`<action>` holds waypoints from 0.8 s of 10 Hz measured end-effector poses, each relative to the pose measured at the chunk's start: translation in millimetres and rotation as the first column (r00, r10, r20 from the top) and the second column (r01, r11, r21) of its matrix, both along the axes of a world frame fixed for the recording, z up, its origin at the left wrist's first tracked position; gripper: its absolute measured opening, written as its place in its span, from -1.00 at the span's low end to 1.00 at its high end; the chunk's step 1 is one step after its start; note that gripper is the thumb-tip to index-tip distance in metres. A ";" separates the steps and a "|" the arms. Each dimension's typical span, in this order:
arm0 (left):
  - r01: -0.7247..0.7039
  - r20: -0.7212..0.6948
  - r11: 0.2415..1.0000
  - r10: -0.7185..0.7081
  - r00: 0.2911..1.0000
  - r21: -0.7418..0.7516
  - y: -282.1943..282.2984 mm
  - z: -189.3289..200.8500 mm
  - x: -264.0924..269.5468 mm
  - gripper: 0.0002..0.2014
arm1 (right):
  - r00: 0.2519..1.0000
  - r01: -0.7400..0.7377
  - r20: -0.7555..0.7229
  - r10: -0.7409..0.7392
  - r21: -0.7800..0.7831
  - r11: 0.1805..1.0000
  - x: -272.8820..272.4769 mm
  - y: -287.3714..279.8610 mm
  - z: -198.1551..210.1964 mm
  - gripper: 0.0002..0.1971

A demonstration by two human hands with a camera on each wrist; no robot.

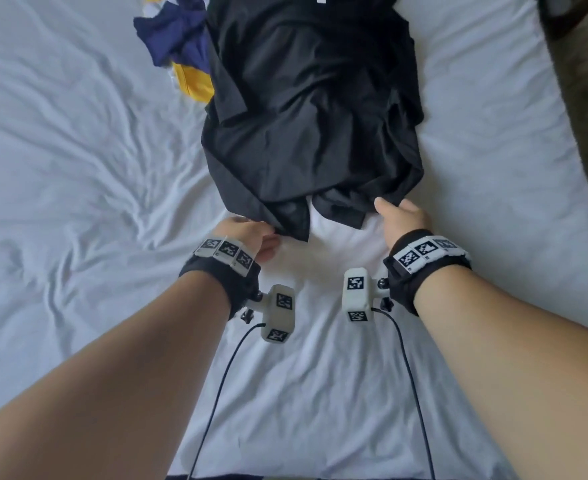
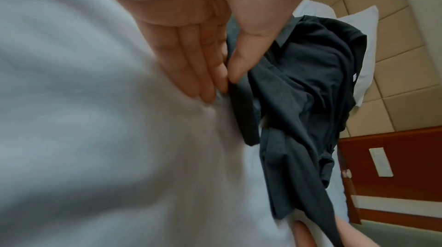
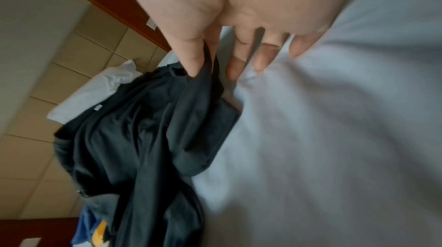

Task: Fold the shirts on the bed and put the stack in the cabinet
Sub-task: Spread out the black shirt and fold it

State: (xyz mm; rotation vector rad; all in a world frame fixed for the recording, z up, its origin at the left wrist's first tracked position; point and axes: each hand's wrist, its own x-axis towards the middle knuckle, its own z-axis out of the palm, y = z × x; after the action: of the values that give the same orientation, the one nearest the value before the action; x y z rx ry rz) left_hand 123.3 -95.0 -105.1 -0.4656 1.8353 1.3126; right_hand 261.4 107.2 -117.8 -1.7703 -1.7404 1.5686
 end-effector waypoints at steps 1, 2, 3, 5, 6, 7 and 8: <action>-0.100 -0.024 0.992 0.102 0.995 0.076 -5.9 -0.6 4.4 -0.85 | 0.989 0.084 -0.125 -0.081 0.024 0.996 1.7 0.0 10.9 -0.78; -0.225 -0.076 0.960 0.240 0.968 0.166 -10.9 5.3 8.7 -0.84 | 0.966 0.150 -0.226 -0.126 0.089 0.985 8.8 2.8 14.4 -0.62; -0.195 -0.250 0.966 0.234 0.940 0.171 -22.7 8.7 13.7 -0.90 | 0.980 0.078 -0.198 -0.019 0.296 0.952 29.4 -6.6 32.3 -0.75; -0.174 -0.537 0.977 0.215 0.816 0.127 -91.4 29.2 61.2 -0.95 | 0.990 -0.093 -0.051 0.134 0.481 0.872 127.7 -55.6 55.4 -0.73; -0.217 -0.554 0.971 0.237 0.798 0.102 -135.1 53.7 102.8 -0.82 | 0.986 -0.131 -0.043 0.163 0.414 0.901 189.7 -87.6 75.5 -0.89; -0.116 -0.630 0.989 0.145 0.763 0.087 -172.7 75.0 129.4 -0.67 | 0.988 -0.105 -0.057 0.142 0.416 0.903 237.1 -100.8 98.1 -0.60; -0.004 -0.596 0.996 0.059 0.801 0.092 -197.9 93.8 152.5 -0.70 | 0.980 -0.173 -0.001 0.197 0.472 0.865 271.7 -110.8 121.9 -0.50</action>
State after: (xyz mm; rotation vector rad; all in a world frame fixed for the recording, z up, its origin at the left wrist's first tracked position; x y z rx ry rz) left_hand 275.8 -292.9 -11.3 -0.0161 2.2700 1.6887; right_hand 533.1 -3.6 4.1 -1.3486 -2.0955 1.0996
